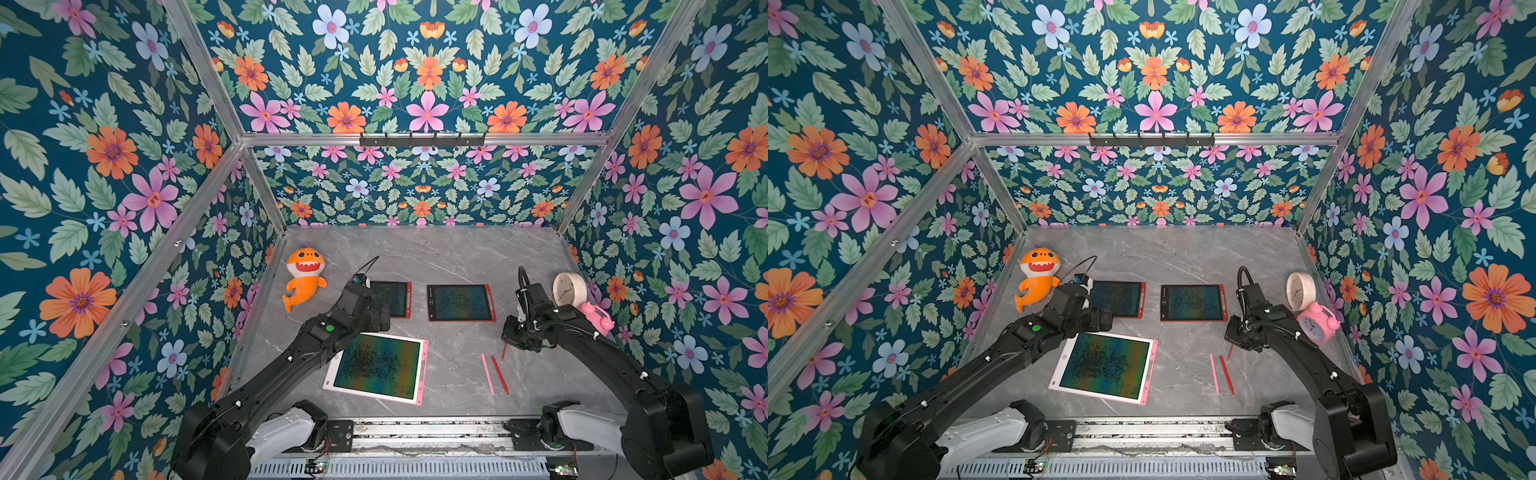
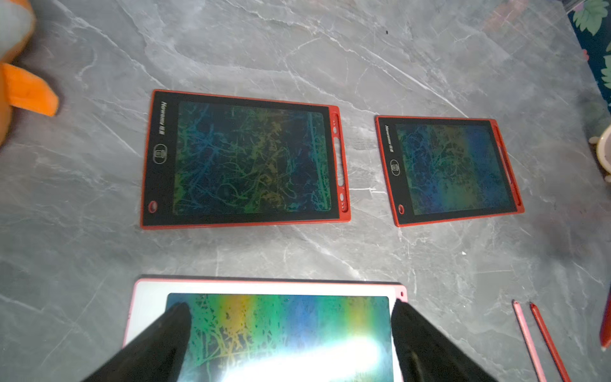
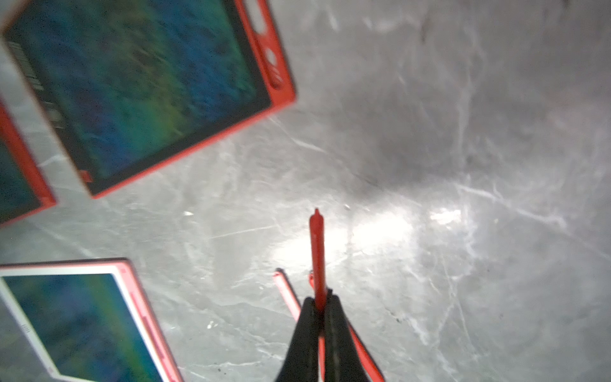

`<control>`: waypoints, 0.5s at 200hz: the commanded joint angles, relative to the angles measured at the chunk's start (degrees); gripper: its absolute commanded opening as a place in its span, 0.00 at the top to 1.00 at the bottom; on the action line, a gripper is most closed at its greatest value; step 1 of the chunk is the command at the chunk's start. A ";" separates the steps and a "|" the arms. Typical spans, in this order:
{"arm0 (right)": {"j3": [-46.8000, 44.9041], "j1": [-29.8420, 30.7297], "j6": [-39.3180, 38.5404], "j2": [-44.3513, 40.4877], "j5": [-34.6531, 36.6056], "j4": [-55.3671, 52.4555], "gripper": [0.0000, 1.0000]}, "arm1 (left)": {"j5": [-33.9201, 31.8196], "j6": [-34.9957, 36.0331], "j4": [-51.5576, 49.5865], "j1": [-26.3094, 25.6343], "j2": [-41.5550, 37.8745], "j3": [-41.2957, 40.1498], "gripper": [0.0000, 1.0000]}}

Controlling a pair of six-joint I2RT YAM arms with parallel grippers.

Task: Place the stylus back onto the writing tablet
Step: Pick up the stylus from the center of the board, then place the stylus on the writing tablet.

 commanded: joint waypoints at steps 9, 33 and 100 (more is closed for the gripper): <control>7.61 -1.86 -11.19 3.66 -1.48 0.57 1.00 | -0.22 -2.35 5.48 -0.77 3.28 1.02 0.06; 13.99 -5.49 -16.38 11.68 -4.19 0.06 1.00 | 1.54 -3.17 8.88 -1.01 8.72 3.12 0.16; 31.62 -9.13 -27.21 34.07 -4.04 -3.56 1.00 | 4.16 -6.10 13.62 -4.21 25.36 15.41 0.39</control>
